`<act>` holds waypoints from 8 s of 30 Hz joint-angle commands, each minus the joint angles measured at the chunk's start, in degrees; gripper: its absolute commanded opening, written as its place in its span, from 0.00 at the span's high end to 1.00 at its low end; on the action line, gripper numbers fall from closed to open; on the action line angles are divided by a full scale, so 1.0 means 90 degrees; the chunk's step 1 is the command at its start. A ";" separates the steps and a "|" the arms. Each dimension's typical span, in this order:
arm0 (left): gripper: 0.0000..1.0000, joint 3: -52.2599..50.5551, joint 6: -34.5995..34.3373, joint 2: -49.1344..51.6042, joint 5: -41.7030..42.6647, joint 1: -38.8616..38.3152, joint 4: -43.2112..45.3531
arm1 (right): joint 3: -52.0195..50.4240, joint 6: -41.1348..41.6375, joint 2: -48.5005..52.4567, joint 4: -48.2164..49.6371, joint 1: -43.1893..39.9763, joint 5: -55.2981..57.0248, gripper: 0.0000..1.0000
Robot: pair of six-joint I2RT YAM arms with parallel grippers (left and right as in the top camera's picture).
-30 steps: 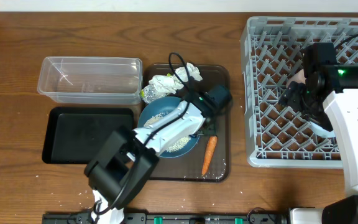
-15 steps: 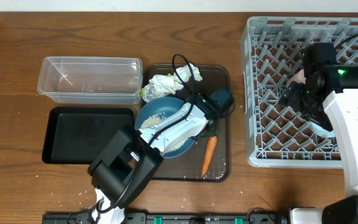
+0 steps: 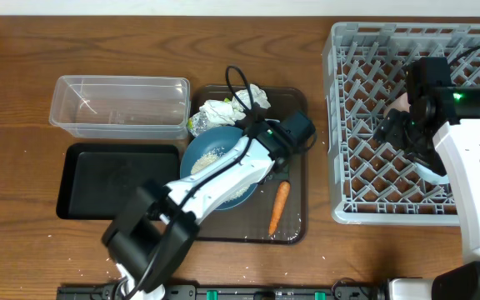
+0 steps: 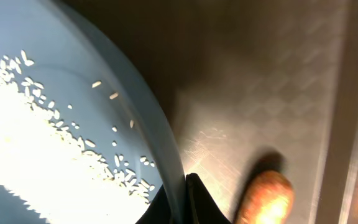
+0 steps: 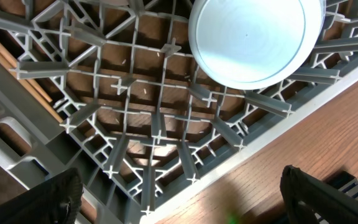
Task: Sort waste into correct bins and load items into the dishwasher rack
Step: 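Lift the blue plate with the left gripper and carry it left, then tilt the blue plate over the black tray to pour out the rice, then carry the empty blue plate back and set it on the dark tray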
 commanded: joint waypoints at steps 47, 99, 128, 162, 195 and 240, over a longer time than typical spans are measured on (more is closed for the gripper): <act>0.94 0.0121 0.1056 -0.2096 0.1899 0.3347 -0.0561 | 0.0073 -0.0029 -0.0017 -0.0002 -0.0029 0.0066 0.01; 0.94 -0.1083 0.1540 -0.3118 0.5438 0.5979 -0.0289 | 0.0073 -0.0029 -0.0017 -0.0002 -0.0029 0.0066 0.01; 0.94 -0.1243 0.2970 -0.2999 0.8616 0.8274 -0.1039 | 0.0073 -0.0029 -0.0017 -0.0002 -0.0029 0.0066 0.01; 0.94 -0.1251 0.3806 -0.2793 0.8629 0.9192 -0.1324 | 0.0073 -0.0029 -0.0017 -0.0002 -0.0029 0.0066 0.01; 0.94 -0.1248 0.6224 -0.2718 1.0151 0.9646 -0.3133 | 0.0073 -0.0029 -0.0017 -0.0002 -0.0029 0.0066 0.01; 0.94 -0.1214 0.2465 -0.6560 0.4510 0.4449 -0.1688 | 0.0073 -0.0029 -0.0017 -0.0002 -0.0029 0.0066 0.01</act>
